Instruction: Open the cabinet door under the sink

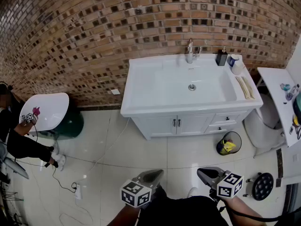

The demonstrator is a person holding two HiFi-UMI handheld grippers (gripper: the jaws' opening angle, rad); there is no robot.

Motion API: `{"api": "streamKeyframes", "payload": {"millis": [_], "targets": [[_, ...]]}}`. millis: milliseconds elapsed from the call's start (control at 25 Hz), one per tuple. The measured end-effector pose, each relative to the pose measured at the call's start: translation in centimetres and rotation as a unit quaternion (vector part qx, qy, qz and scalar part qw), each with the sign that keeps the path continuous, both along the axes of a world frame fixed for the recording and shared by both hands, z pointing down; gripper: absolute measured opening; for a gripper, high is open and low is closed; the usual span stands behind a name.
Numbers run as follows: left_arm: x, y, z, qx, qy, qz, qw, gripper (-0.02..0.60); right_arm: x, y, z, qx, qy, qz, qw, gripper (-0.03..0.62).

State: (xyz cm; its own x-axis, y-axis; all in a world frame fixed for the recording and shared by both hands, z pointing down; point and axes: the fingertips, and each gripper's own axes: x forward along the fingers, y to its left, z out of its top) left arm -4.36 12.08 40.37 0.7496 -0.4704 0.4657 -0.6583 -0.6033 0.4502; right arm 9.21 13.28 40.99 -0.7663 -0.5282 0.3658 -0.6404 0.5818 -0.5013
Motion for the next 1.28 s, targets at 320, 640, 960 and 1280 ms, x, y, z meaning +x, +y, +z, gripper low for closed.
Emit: {"api": "streamKeyframes", "payload": {"millis": [320, 640, 960, 1280], "targets": [[-7.6, -9.6, 1.4, -0.006, 0.008, 0.048, 0.9988, 0.016, -6.7, -8.2, 1.4, -0.001, 0.044, 0.039, 0.998, 0.008], [-8.7, -13.7, 3.7, -0.023, 0.015, 0.092, 0.9954, 0.015, -9.1, -11.0, 4.2, -0.02, 0.079, 0.055, 0.995, 0.008], [-6.2, -15.8, 6.6, -0.035, 0.0, 0.079, 0.9963, 0.015, -6.5, -15.9, 9.4, -0.026, 0.096, 0.067, 0.993, 0.008], [-3.8, -17.0, 10.7, -0.069, -0.026, 0.052, 0.996, 0.015, -3.3, -25.9, 20.0, -0.003, 0.151, 0.063, 0.987, 0.058]]}}
